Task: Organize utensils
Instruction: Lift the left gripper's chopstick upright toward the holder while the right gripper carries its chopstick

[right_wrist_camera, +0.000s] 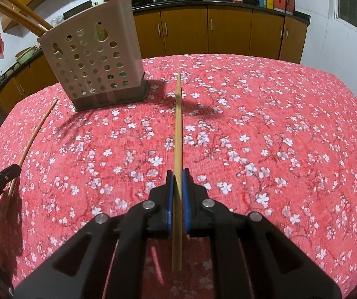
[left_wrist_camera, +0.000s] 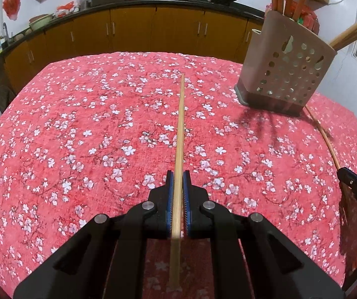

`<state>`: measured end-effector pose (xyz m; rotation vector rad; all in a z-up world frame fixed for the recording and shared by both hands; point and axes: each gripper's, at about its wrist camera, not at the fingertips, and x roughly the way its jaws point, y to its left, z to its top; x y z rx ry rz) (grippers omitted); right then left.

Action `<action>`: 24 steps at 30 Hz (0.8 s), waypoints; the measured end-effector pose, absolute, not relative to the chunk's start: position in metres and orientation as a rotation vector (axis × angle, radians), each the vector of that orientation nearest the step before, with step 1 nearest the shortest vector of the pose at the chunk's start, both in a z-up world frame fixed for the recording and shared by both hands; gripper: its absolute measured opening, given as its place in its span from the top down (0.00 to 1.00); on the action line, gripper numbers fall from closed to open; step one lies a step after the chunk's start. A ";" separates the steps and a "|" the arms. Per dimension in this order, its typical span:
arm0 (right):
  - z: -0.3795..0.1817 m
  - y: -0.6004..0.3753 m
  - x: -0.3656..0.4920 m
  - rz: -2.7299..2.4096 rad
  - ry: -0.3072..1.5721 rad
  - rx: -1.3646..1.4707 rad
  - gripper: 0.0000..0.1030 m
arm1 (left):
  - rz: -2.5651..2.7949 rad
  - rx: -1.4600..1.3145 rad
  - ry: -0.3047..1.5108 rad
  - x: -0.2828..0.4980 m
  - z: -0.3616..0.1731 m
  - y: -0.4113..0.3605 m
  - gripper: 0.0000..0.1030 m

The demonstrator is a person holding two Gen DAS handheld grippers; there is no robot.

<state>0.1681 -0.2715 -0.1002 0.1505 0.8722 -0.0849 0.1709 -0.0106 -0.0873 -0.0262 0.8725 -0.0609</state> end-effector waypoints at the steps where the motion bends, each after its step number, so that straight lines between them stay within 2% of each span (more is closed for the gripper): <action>1: -0.100 -0.271 0.168 -0.086 0.872 0.148 0.92 | -0.058 -0.020 0.873 0.171 -0.087 -0.012 0.91; 18: -0.098 -0.270 0.166 -0.070 0.883 0.127 0.92 | -0.084 0.015 0.882 0.173 -0.087 -0.010 0.93; 24: -0.056 -0.287 0.145 -0.073 0.767 0.179 0.92 | -0.147 -0.055 0.837 0.161 -0.059 0.000 0.93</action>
